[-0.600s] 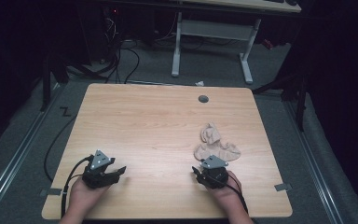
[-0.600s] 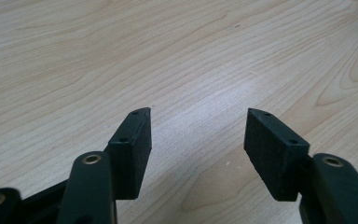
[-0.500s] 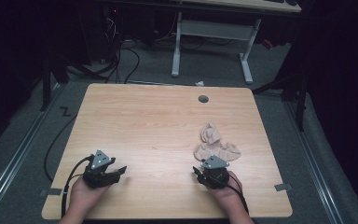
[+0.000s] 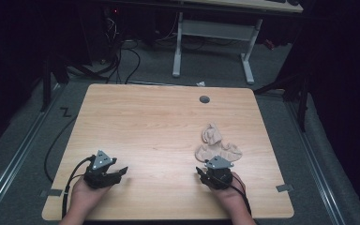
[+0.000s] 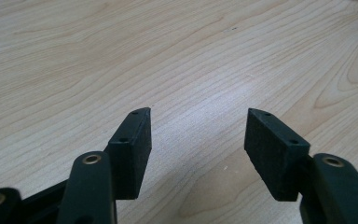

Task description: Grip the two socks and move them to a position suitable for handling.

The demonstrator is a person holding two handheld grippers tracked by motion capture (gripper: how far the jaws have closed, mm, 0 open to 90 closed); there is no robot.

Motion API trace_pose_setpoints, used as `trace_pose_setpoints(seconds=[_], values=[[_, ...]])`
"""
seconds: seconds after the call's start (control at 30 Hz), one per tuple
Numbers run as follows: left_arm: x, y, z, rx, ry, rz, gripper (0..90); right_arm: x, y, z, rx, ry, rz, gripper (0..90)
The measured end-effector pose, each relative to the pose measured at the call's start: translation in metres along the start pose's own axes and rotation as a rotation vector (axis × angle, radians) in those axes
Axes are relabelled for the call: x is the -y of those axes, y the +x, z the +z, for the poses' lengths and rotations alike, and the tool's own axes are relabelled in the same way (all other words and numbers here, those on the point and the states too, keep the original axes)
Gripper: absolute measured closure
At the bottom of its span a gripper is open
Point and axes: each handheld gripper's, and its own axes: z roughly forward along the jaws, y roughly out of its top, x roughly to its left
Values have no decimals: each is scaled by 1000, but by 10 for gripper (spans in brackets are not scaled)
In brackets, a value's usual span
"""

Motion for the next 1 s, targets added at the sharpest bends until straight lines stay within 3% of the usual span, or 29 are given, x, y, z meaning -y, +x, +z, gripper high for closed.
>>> trace_pose_setpoints(seconds=[0.27, 0.4, 0.5, 0.77, 1.0], values=[[0, 0, 1, 5, 5, 7, 418, 1, -9, -4, 13, -14, 33, 555], [-1, 0, 2, 5, 6, 7, 419, 1, -25, -8, 28, -18, 84, 787], [-1, 0, 2, 5, 6, 8, 420, 2, -38, -11, 52, -18, 133, 900], [-1, 0, 3, 12, 7, 3, 428, 7, -77, -6, 150, 10, 251, 899], [-1, -2, 4, 16, 11, 6, 433, 14, -90, 8, 165, 87, 271, 899]])
